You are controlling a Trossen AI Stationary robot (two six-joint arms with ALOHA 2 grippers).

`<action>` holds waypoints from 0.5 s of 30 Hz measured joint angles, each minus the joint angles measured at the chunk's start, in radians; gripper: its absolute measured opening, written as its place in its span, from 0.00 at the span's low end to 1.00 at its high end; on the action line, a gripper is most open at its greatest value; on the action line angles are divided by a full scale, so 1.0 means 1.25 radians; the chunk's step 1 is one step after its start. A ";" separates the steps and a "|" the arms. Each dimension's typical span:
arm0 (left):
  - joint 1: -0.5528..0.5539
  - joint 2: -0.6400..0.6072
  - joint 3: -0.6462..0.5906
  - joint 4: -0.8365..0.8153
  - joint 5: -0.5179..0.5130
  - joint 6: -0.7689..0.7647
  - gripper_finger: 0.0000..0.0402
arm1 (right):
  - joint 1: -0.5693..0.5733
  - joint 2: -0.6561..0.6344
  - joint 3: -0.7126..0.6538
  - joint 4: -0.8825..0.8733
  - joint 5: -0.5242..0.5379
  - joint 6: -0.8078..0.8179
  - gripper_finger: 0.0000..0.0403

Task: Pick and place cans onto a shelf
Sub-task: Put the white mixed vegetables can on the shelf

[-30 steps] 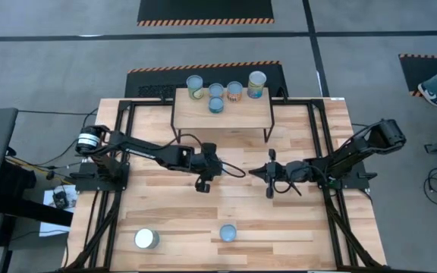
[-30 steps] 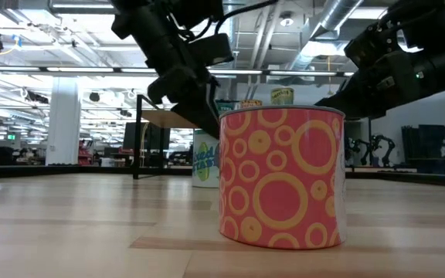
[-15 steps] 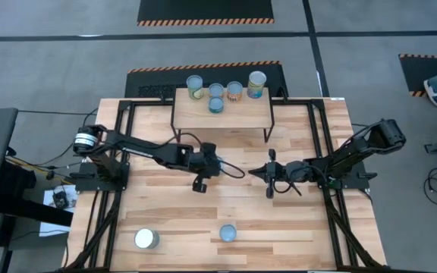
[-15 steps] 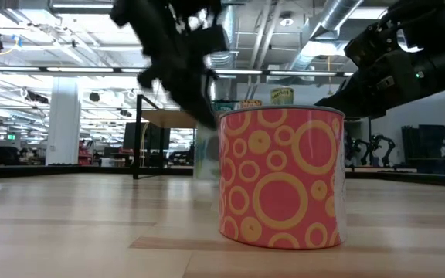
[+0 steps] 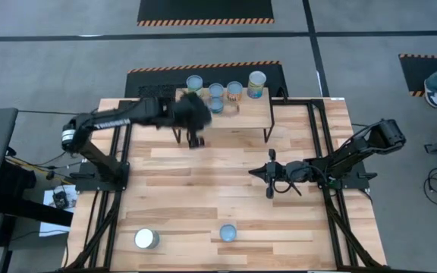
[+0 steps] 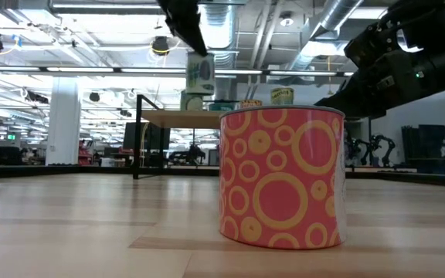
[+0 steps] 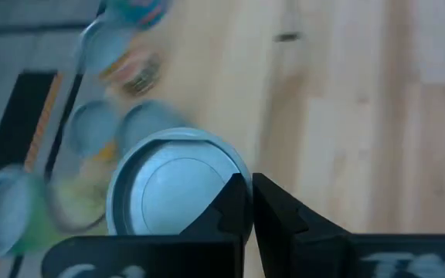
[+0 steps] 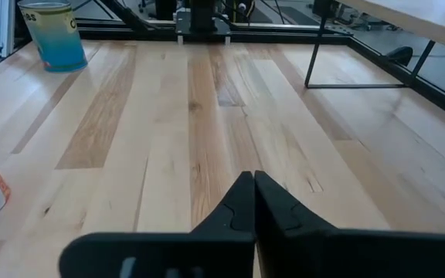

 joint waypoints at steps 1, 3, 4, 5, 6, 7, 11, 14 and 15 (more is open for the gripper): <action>0.029 0.000 0.002 -0.009 0.008 0.003 0.00 | 0.000 0.000 0.000 0.001 0.000 0.000 0.03; 0.084 0.000 0.003 -0.017 0.025 0.003 0.00 | 0.000 0.000 0.000 -0.002 0.000 0.003 0.03; 0.111 0.001 0.001 -0.018 0.040 0.003 0.00 | 0.000 0.000 0.000 -0.003 0.000 0.003 0.03; 0.135 0.001 -0.003 -0.020 0.052 0.003 0.00 | 0.000 0.000 0.000 -0.003 0.000 0.003 0.03; 0.155 0.000 -0.010 -0.016 0.064 0.003 0.00 | 0.000 0.000 0.000 -0.004 0.000 0.002 0.03; 0.171 0.000 -0.019 -0.010 0.074 0.003 0.00 | 0.000 0.000 0.000 -0.006 0.000 0.002 0.03; 0.211 0.001 -0.041 0.002 0.079 0.009 0.00 | 0.000 0.000 0.000 -0.007 0.000 0.001 0.02; 0.223 0.001 -0.052 0.025 0.085 0.011 0.00 | 0.000 0.000 0.000 -0.007 0.000 0.000 0.03; 0.225 0.001 -0.052 0.030 0.098 0.011 0.00 | 0.000 0.000 0.000 -0.007 0.000 0.000 0.03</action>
